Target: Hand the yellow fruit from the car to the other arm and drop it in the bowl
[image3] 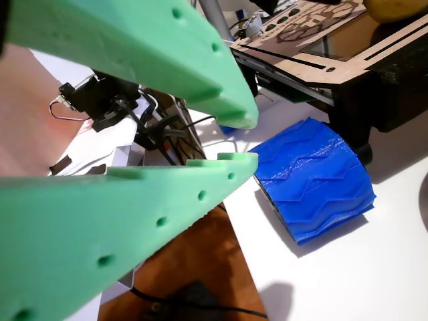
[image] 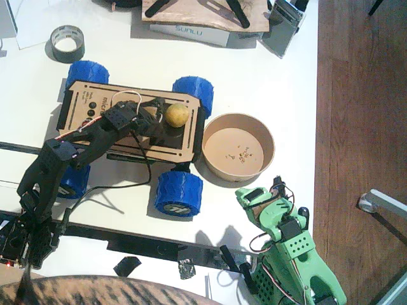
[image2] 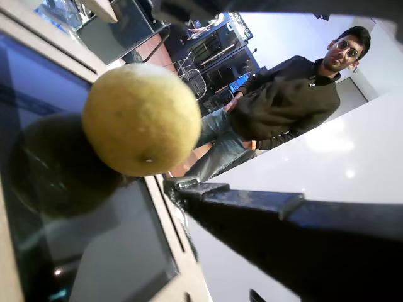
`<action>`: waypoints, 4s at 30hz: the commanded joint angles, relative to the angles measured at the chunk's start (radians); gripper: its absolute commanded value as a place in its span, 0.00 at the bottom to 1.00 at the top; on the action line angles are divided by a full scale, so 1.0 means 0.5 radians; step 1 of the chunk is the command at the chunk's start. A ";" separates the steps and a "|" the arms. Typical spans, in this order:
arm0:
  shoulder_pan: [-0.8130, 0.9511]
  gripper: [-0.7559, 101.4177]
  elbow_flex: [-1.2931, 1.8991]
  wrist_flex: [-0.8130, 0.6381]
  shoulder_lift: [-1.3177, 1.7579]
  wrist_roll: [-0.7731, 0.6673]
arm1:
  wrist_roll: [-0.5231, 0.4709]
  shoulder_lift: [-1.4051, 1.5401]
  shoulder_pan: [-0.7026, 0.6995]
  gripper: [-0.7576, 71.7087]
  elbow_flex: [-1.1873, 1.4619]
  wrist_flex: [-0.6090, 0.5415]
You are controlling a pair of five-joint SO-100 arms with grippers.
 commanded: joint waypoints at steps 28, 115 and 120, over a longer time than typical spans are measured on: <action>0.012 0.29 -0.862 0.190 -0.494 0.003 | 0.012 0.006 -0.012 0.01 -0.089 0.006; 0.058 0.01 -0.822 1.292 0.979 0.083 | -0.015 0.006 0.012 0.01 -0.098 0.025; 0.009 0.01 -0.681 1.513 1.298 0.196 | -0.055 0.006 0.006 0.01 -0.101 0.012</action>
